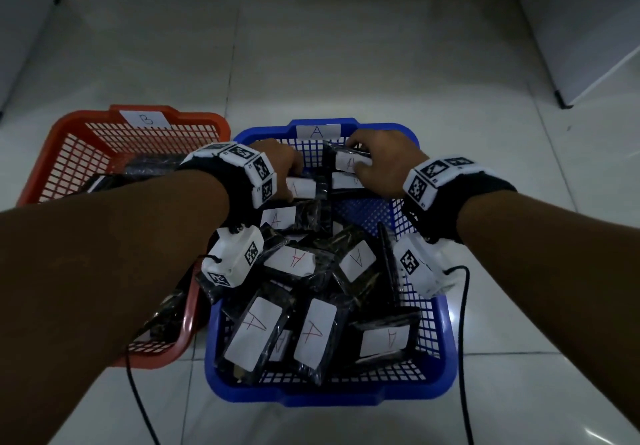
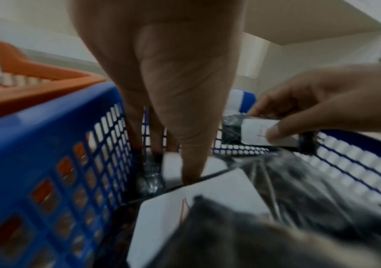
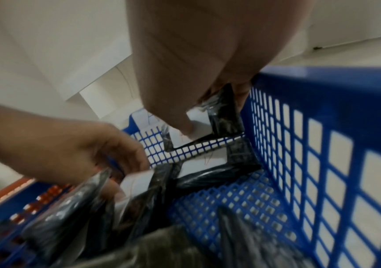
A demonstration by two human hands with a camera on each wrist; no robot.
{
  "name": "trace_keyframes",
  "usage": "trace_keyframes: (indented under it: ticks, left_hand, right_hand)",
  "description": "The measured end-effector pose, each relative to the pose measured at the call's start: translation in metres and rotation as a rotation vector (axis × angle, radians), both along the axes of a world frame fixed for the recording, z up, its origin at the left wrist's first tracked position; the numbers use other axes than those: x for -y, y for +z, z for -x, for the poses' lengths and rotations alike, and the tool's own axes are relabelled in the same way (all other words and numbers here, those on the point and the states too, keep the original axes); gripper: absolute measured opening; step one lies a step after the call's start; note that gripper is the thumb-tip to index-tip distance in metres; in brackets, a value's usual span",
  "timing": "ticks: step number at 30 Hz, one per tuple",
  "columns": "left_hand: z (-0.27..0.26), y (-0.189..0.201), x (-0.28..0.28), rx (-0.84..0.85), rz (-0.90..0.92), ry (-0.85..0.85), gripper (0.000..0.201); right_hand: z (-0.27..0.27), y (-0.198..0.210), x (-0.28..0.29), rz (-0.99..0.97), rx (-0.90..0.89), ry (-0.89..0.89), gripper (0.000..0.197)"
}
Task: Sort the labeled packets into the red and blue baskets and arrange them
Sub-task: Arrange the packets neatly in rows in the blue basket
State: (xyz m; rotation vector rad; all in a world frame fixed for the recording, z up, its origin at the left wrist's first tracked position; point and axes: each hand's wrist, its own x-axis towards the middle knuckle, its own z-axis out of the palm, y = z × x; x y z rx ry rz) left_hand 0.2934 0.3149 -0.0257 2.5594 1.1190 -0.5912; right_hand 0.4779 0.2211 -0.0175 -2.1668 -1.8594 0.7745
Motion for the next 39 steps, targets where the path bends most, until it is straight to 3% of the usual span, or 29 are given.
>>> trace_keyframes:
  ticks: [6, 12, 19, 23, 24, 27, 29, 31, 34, 39]
  left_hand:
    - [0.002, 0.001, 0.003, 0.238, 0.214, 0.154, 0.020]
    - [-0.027, 0.011, 0.012, 0.442, 0.337, 0.256, 0.019]
    - [-0.049, 0.011, 0.031, 0.168, 0.258, 0.078, 0.035]
    - [-0.043, 0.013, 0.035, 0.147, 0.195, 0.190, 0.074]
    - [-0.039, 0.016, 0.036, 0.154, 0.202, 0.238, 0.072]
    - [-0.031, 0.021, 0.038, 0.044, 0.264, 0.240, 0.042]
    - [-0.027, 0.024, 0.036, -0.085, 0.310, 0.195, 0.050]
    - [-0.026, 0.024, 0.036, -0.136, 0.329, 0.143, 0.046]
    - [-0.023, 0.028, 0.036, -0.168, 0.353, 0.088, 0.039]
    - [-0.009, 0.041, 0.031, -0.142, 0.442, 0.145, 0.024]
  right_hand:
    - [-0.004, 0.000, 0.007, -0.123, -0.088, -0.039, 0.035]
    - [-0.013, 0.009, 0.022, -0.331, -0.068, -0.166, 0.039]
    - [-0.036, 0.010, 0.049, -0.309, -0.045, -0.186, 0.041]
    - [-0.030, 0.012, 0.045, -0.301, -0.046, -0.127, 0.036]
    - [-0.027, 0.013, 0.043, -0.299, -0.052, -0.123, 0.035]
    - [-0.020, 0.009, 0.037, -0.264, -0.085, -0.101, 0.034]
    - [-0.015, 0.005, 0.032, -0.214, -0.100, -0.063, 0.033]
    - [-0.011, 0.000, 0.028, -0.176, -0.090, -0.023, 0.032]
    - [-0.005, -0.004, 0.022, -0.114, -0.104, -0.011, 0.032]
    - [0.011, -0.003, 0.009, -0.040, -0.181, 0.008, 0.029]
